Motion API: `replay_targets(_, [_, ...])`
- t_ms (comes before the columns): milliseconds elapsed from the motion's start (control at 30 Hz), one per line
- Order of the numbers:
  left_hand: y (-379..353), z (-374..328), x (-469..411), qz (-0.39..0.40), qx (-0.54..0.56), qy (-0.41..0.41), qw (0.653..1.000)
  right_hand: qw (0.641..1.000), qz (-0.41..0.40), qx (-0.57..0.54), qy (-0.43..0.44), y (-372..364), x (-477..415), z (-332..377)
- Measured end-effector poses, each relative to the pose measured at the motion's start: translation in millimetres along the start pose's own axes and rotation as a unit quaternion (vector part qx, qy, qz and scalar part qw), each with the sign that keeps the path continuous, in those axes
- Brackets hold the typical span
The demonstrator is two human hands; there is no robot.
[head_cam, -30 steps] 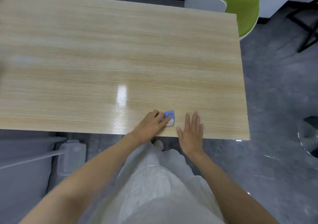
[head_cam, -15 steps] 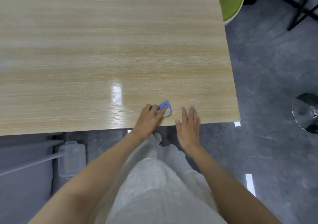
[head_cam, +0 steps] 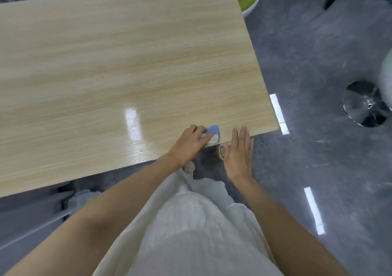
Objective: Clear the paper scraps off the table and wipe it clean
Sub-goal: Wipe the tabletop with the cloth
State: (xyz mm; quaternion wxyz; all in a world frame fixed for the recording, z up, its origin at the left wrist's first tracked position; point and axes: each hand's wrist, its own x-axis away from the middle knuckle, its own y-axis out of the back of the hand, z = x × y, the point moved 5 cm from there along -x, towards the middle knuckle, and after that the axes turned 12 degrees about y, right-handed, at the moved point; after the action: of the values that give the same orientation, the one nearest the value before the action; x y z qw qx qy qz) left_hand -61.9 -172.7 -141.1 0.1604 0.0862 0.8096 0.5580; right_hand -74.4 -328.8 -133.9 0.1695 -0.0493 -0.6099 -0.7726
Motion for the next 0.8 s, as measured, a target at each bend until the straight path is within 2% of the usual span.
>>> replay_targets(67, [7.1,20.5,-25.8,-0.024,-0.002,0.047,0.999,0.999,-0.009,-0.024,-0.026,4.5,3.2,-15.1])
replay_targets(133, [8.6,33.5,-58.3,-0.017,0.022,0.157,0.987,0.997,-0.019,-0.059,-0.048,7.9,6.6,-26.8])
replay_targets(167, [7.9,31.1,-73.9,-0.009,0.031,0.186,0.982,0.996,-0.023,-0.072,-0.053,9.4,8.3,-30.5])
replay_targets(200, [2.9,21.7,-88.2,-0.002,0.035,0.190,0.981,0.995,-0.025,-0.083,-0.054,10.1,9.6,-32.9])
replay_targets(300, [-16.5,-27.8,-118.1,0.015,0.045,0.110,0.993,0.991,-0.030,-0.116,-0.055,11.2,13.4,-35.4])
replay_targets(400, [-32.4,-79.1,-115.0,0.074,0.010,0.065,0.995,0.986,-0.071,-0.133,-0.077,12.4,19.1,-39.6])
replay_targets(467, [-36.3,-98.7,-96.3,0.101,-0.013,0.078,0.992,0.981,-0.089,-0.143,-0.101,11.6,24.4,-41.3])
replay_targets(567, [-34.2,-100.6,-63.3,0.094,-0.025,0.081,0.992,0.982,-0.084,-0.132,-0.109,7.8,28.3,-34.7])
replay_targets(667, [-25.5,-71.6,-32.5,0.076,-0.038,0.122,0.989,0.992,-0.061,-0.078,-0.082,-2.3,25.3,-14.3])
replay_targets(800, [4.8,-19.9,14.9,0.014,-0.036,0.219,0.975,0.997,-0.036,-0.056,-0.031,-15.5,20.2,38.0])
